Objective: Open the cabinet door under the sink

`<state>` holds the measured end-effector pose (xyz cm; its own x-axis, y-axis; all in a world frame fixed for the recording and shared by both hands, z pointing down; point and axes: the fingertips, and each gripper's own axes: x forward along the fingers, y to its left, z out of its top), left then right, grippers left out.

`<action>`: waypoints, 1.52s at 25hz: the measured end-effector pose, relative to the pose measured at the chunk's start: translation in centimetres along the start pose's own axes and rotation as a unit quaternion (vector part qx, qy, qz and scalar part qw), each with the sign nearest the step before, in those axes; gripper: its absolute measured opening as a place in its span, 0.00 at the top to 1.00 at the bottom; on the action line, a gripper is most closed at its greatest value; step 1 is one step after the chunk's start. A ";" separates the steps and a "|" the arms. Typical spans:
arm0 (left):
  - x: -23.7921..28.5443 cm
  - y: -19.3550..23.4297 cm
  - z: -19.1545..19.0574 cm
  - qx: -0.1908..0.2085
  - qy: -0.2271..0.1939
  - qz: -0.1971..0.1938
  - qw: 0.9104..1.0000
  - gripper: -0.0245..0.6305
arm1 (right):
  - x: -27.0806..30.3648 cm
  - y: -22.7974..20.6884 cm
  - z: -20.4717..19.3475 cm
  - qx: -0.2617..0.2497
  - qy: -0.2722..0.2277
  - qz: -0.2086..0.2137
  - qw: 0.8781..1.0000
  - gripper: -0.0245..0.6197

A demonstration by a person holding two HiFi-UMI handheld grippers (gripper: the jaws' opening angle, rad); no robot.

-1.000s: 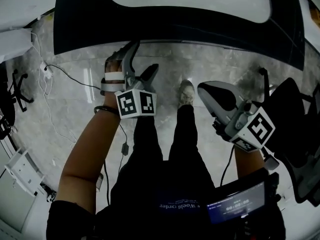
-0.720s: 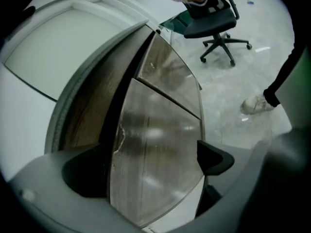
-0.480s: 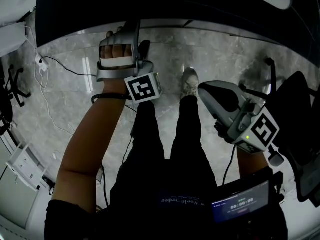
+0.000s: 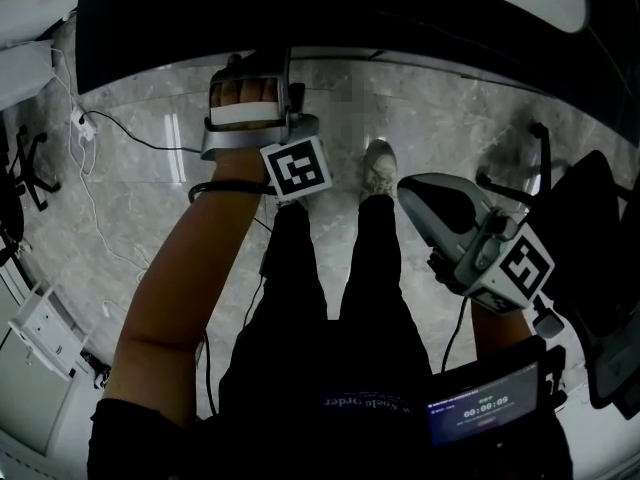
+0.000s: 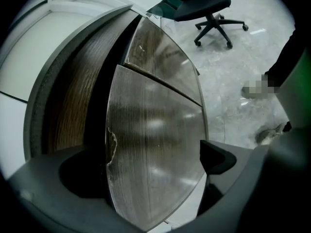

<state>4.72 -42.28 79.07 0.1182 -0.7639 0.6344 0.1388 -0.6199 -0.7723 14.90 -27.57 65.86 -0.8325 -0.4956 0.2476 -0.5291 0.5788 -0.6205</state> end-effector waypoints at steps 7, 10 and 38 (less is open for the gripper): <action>-2.9 -1.1 -0.3 0.003 -0.020 -0.137 0.990 0.13 | -0.2 1.1 1.4 0.009 0.000 0.005 1.000 0.96; -4.5 -1.6 -0.1 0.004 -0.036 -0.188 0.981 0.17 | -0.8 1.2 2.1 0.008 -0.006 0.004 1.000 0.96; -8.8 -3.2 -2.5 0.160 0.040 -0.368 0.915 0.85 | -5.4 2.0 8.9 0.005 -0.057 0.006 0.998 0.96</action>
<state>0.81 -34.01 75.82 -0.1933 -0.1793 0.9646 0.4351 -0.8969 -0.0795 19.85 -29.49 56.65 -0.8146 -0.5594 0.1530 -0.5161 0.5789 -0.6313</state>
